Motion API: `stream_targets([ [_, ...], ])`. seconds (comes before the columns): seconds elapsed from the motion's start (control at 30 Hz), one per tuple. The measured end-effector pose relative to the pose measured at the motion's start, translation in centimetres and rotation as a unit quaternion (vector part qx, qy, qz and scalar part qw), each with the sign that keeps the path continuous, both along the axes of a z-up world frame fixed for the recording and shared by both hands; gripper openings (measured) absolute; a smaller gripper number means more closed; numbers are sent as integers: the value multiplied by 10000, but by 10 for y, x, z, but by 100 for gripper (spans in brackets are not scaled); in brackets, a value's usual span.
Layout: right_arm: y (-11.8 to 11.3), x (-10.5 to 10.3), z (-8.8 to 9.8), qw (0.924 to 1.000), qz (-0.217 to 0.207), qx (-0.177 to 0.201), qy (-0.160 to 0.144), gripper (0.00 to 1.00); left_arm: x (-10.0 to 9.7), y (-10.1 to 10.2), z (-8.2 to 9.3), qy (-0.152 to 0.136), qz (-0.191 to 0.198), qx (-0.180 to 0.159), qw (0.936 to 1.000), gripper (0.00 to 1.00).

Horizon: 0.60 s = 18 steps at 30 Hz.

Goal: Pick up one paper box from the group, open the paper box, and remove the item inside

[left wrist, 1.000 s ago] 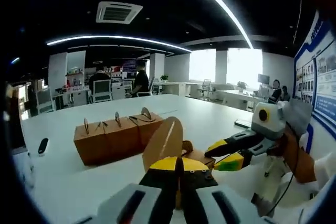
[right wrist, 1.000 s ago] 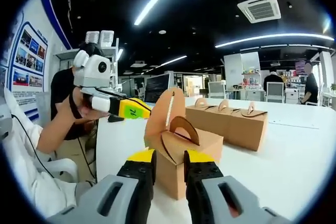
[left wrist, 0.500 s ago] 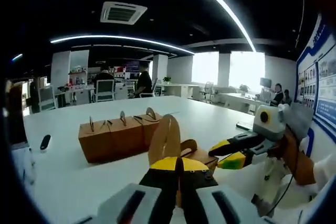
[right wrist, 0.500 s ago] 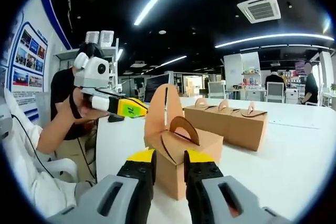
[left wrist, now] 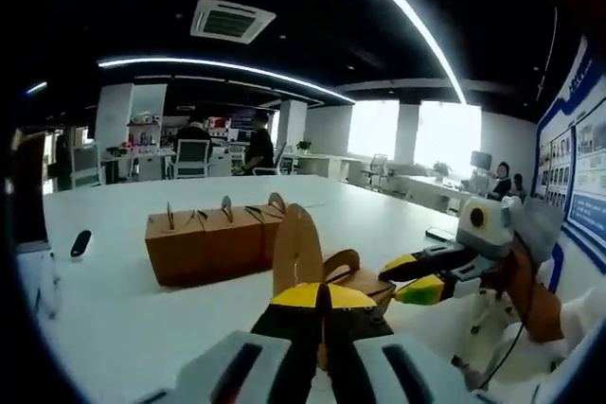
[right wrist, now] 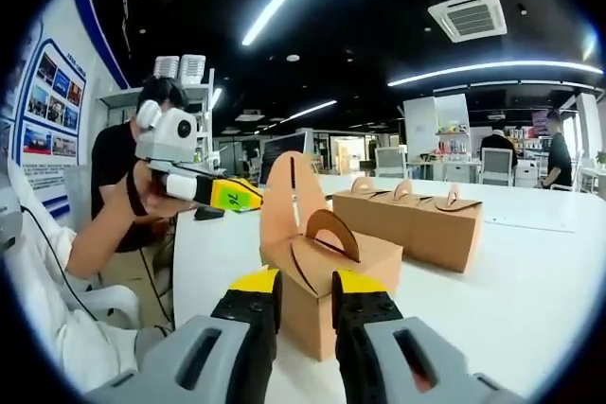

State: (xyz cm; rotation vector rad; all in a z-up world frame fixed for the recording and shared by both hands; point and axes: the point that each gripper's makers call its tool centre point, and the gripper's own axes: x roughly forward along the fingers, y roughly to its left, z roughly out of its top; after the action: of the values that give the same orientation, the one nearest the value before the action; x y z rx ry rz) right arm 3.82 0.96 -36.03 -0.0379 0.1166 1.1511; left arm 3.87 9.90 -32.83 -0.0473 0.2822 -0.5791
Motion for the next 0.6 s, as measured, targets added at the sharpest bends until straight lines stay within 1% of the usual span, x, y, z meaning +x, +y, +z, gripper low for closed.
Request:
stream_targets([
  [0.1, 0, 0, 0, 10000, 6, -1, 0, 22, 0, 3, -1, 10, 35, -27, 10000, 3],
  [0.37, 0, 0, 0, 10000, 9, -16, -4, 22, -2, 11, -4, 107, 80, -230, 9996, 3],
  [0.6, 0, -1, 0, 10000, 10, -18, -4, 22, -3, 16, -8, 119, 146, -258, 9995, 3],
])
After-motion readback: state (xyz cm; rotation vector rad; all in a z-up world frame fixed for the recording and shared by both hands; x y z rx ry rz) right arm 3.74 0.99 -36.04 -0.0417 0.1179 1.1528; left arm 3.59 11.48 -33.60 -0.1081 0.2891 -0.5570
